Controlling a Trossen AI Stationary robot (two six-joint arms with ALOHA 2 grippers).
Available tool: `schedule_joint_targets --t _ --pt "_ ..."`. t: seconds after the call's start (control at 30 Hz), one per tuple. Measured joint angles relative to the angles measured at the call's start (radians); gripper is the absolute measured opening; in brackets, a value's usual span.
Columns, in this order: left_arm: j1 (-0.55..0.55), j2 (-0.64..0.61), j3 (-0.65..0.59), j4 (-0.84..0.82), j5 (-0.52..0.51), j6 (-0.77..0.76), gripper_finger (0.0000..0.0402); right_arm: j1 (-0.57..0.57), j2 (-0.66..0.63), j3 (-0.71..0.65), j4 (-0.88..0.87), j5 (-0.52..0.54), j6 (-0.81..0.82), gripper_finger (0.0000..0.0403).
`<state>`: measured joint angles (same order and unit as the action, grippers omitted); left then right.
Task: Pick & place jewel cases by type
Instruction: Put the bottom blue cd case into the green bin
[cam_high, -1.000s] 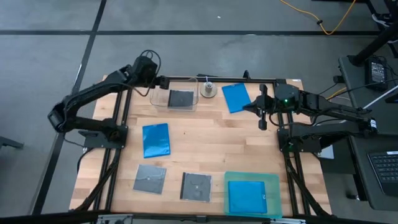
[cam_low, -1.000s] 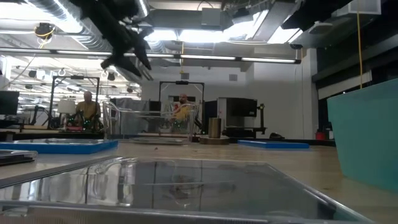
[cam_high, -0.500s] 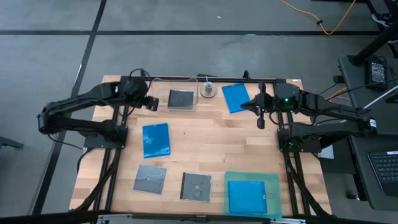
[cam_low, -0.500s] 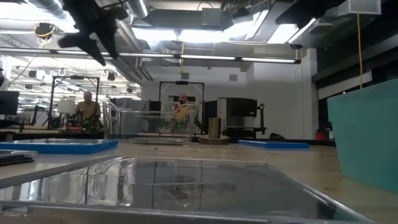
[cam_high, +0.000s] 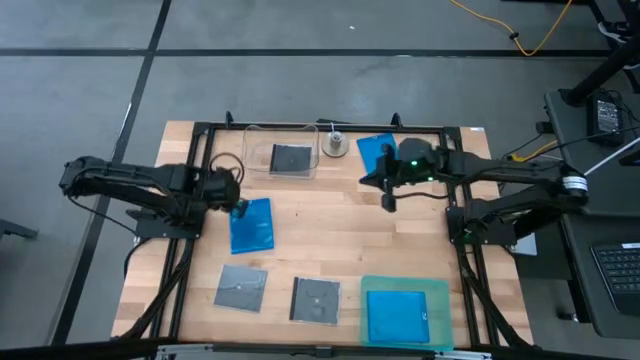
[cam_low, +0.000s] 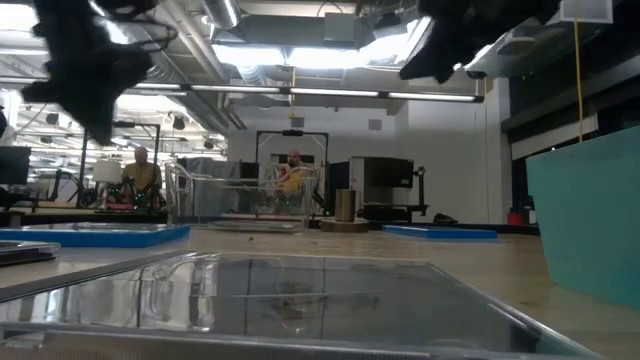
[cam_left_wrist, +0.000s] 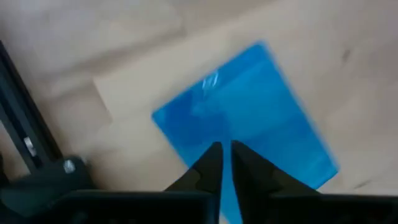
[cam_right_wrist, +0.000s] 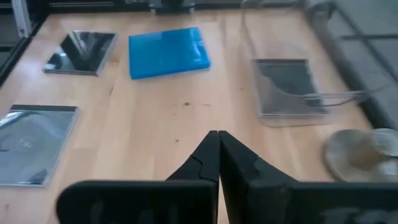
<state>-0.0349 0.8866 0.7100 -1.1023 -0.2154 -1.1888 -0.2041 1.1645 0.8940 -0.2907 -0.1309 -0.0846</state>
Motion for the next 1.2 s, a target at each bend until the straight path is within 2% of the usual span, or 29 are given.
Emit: schedule_joint_targets --t 0.17,0.33,0.53,0.77,1.0,1.2 --pt "-0.102 -0.023 -0.101 0.034 0.022 -0.047 0.0003 0.022 0.114 0.0 0.08 -0.003 0.031 0.0012" --pt "-0.16 -0.001 -0.104 0.043 0.004 -0.041 0.0001 0.038 0.21 0.0 0.126 -0.003 0.094 0.0005" --pt "-0.213 0.044 -0.105 0.043 0.033 -0.021 0.0002 0.065 0.284 0.0 0.149 -0.002 0.187 0.0012" --pt "-0.261 0.156 -0.104 0.044 0.079 -0.08 0.0003 0.108 0.301 0.0 0.163 -0.002 0.229 0.0007" --pt "-0.297 0.288 -0.104 0.06 0.083 -0.211 0.0001 0.117 0.301 0.0 0.167 -0.002 0.127 0.0009" --pt "-0.298 0.404 -0.104 0.14 0.101 -0.242 0.0002 0.117 0.301 0.0 0.158 -0.002 0.073 0.0009"
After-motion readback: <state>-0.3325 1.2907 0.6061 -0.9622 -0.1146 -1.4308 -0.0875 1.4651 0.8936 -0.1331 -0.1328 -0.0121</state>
